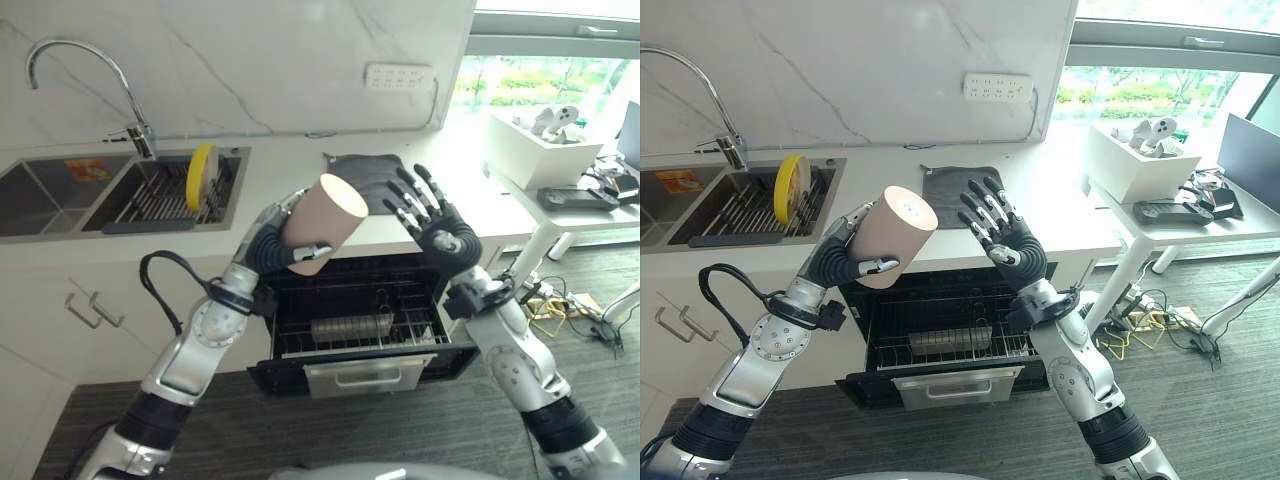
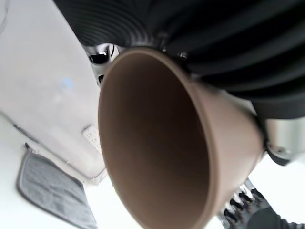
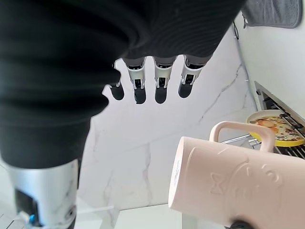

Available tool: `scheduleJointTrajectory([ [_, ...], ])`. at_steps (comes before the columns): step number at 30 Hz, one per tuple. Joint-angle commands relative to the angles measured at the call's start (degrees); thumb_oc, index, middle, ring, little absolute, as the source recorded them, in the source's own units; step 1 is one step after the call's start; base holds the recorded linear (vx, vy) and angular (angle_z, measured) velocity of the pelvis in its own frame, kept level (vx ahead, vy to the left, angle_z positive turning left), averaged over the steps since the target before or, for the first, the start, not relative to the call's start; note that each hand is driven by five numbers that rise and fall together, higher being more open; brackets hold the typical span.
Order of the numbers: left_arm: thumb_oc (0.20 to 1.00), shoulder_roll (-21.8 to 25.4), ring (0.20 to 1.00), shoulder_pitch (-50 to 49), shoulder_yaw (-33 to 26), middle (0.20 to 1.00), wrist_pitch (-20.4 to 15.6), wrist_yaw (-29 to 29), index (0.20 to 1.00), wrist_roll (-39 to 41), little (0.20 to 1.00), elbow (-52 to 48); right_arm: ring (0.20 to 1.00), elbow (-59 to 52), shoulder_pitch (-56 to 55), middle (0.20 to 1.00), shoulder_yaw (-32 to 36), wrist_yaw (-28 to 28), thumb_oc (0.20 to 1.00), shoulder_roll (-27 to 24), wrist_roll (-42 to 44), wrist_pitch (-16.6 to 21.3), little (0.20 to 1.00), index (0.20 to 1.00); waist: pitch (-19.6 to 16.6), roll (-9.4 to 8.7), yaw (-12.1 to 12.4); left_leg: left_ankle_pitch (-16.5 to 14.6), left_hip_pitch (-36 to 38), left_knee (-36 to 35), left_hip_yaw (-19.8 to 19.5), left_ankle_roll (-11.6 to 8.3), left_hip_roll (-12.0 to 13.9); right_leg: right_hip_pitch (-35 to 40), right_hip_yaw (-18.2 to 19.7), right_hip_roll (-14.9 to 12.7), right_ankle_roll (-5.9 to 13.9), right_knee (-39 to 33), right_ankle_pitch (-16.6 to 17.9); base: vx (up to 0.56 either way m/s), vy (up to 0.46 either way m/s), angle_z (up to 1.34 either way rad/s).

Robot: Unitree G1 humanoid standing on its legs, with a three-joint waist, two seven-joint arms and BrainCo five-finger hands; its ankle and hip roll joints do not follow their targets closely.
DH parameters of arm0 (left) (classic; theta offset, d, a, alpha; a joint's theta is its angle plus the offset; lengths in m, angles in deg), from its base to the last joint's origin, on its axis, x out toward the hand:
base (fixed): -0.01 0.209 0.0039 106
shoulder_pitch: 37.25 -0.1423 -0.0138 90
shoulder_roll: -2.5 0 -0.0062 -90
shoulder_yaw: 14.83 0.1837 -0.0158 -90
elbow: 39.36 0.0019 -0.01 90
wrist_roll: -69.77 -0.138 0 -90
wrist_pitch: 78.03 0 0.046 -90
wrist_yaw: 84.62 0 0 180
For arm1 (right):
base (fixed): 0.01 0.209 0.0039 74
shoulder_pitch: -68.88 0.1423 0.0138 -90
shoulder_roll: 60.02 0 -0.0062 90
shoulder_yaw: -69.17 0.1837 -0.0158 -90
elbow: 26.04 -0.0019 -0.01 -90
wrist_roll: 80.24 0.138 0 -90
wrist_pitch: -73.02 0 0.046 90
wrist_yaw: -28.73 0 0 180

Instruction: Place the dishes in the dishwasher.

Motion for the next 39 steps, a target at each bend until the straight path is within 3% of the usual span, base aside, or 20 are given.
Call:
scheduleJointTrajectory([
  [1, 0.2, 1.74, 0.2, 6.6, -1.07, 0.2, -4.52, -2.92, 0.2, -1.82, 0.2, -2.73, 1.0, -3.65, 4.25, 1.0, 2.43, -0.1, 1.0, -0.1, 0.67, 0.46, 1.0, 1.0, -1.18, -0.51, 0.3, -2.88, -0.3, 0.33, -3.53, -0.67, 2.1, 2.12, 0.95, -5.1, 4.23, 0.36, -4.13, -0.04, -0.014, 0.09],
  [6, 0.2, 1.92, 0.2, 6.82, -1.22, 0.2, -5.8, -4.32, 0.2, -3.01, 0.2, -3.19, 1.0, -2.42, 4.76, 1.0, 2.3, 1.2, 1.0, 0.1, 3.17, -2.49, 1.0, 1.0, -1.28, -0.64, 0.47, -2.74, -0.43, 0.33, -3.59, -0.84, 2.28, 2.39, 0.54, -5.06, 4.21, 0.34, -4.15, -0.02, -0.009, 0.08],
  [13, 0.2, 2.83, 0.2, 7.97, -0.64, 0.2, -5.94, -3.18, 0.2, -2.89, 0.2, -2.94, 1.0, -0.12, 4.97, 1.0, 0.74, -1.35, 1.0, -0.1, 4.58, -7.51, 1.0, 1.0, -1.46, -0.81, 0.56, -2.42, -0.63, 0.33, -3.75, -1.14, 2.53, 2.68, -0.1, -5.06, 4.18, 0.29, -4.14, -0.01, -0.012, 0.08],
  [26, 0.2, 1.15, 0.2, 10.61, 1.91, 0.2, -4.25, 1.65, 0.2, 1.74, 0.2, -2.48, 1.0, 1.6, 10.45, 1.0, -1.0, -2.74, 1.0, 0.61, 1.81, -9.14, 1.0, 1.0, -1.81, -1.14, 1.19, -2.15, -0.92, 0.33, -4.03, -1.28, 2.53, 2.83, -0.52, -5.04, 4.21, 0.12, -3.89, 0.0, -0.002, 0.02],
  [33, 0.2, 0.18, 0.2, 11.38, 2.81, 0.2, -2.69, 4.83, 0.2, 5.38, 0.2, -1.71, 1.0, 1.63, 13.59, 1.0, -1.76, -3.86, 1.0, 0.79, 2.12, -12.05, 1.0, 1.0, -2.0, -1.25, 1.68, -2.13, -1.0, 0.33, -4.26, -1.25, 2.41, 2.81, -0.85, -5.21, 4.24, 0.09, -3.75, 0.0, 0.0, 0.0],
  [39, 0.2, -0.17, 0.2, 11.5, 2.99, 0.2, -4.08, 7.52, 0.2, 6.01, 0.2, -1.98, 1.0, 2.0, 14.0, 1.0, -2.23, -5.23, 1.0, 0.79, 1.84, -14.64, 1.0, 1.0, -2.26, -1.49, 2.0, -2.1, -1.14, 0.33, -4.45, -1.18, 2.33, 2.78, -1.16, -5.22, 4.23, 0.09, -3.77, 0.0, 0.0, 0.01],
])
